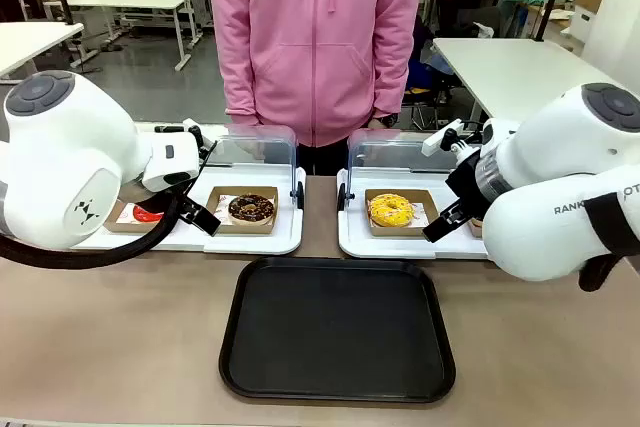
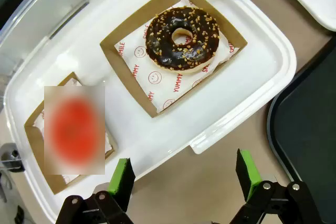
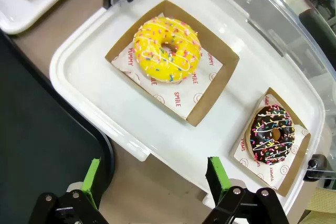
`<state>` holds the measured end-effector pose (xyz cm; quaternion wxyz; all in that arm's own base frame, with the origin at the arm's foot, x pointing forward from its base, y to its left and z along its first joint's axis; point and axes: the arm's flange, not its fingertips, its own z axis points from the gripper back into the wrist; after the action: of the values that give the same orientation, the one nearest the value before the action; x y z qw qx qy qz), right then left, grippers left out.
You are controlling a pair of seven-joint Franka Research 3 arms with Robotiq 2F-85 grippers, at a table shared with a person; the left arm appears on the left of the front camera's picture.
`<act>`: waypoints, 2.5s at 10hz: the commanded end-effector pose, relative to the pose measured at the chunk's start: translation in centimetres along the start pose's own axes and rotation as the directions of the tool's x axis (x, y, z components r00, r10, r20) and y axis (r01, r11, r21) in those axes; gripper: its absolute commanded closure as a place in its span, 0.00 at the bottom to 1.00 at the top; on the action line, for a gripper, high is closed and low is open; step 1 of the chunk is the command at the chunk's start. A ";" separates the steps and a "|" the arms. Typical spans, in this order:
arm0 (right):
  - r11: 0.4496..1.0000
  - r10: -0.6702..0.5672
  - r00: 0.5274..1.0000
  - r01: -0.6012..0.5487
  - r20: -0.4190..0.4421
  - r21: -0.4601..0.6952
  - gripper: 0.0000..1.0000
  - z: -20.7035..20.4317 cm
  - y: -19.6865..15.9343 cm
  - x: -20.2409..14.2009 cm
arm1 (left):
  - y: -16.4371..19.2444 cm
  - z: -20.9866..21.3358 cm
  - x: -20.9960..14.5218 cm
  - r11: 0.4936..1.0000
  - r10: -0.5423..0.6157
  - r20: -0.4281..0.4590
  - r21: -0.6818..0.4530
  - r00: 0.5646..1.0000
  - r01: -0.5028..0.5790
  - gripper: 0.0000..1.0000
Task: Move the first donut from the left to the tray.
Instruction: Pick up the Paper togo box containing the Donut indicated by the person and place it on the Handle tray.
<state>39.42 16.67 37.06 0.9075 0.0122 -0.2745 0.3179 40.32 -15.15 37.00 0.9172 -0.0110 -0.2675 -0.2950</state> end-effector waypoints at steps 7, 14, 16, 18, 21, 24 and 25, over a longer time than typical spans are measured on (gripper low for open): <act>1.000 0.000 1.000 0.000 0.000 0.000 0.00 0.0 0.0 0.0 | 0.0 0.0 0.0 1.000 0.000 0.000 0.000 1.000 0.000 0.00; 0.989 -0.048 0.995 0.034 0.090 0.144 0.00 12.0 -6.4 7.2 | 6.9 7.8 8.0 0.985 -0.075 -0.013 -0.155 0.997 0.072 0.00; 0.965 -0.057 0.988 0.017 0.147 0.262 0.00 18.2 -12.9 6.2 | 11.6 12.1 8.5 0.962 -0.115 0.038 -0.246 0.993 0.121 0.00; 0.925 -0.044 0.965 -0.059 0.259 0.376 0.00 22.7 -20.6 1.4 | 17.9 15.1 5.5 0.894 -0.207 0.152 -0.372 0.966 0.250 0.00; 0.902 0.081 0.925 -0.227 0.372 0.367 0.00 23.0 -26.7 -6.2 | 25.3 16.0 -1.9 0.782 -0.318 0.402 -0.400 0.859 0.477 0.00; 0.913 0.137 0.896 -0.279 0.421 0.296 0.00 22.0 -28.8 -10.8 | 28.6 14.6 -8.0 0.781 -0.243 0.559 -0.372 0.793 0.501 0.00; 0.917 0.140 0.893 -0.279 0.428 0.283 0.00 21.9 -28.8 -11.0 | 29.1 15.0 -8.5 0.785 -0.244 0.577 -0.356 0.780 0.508 0.00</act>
<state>38.18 -17.89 54.44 0.7853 0.2016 -0.3806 0.4448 42.48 16.37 49.05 0.7110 -0.2526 -0.4001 -0.5202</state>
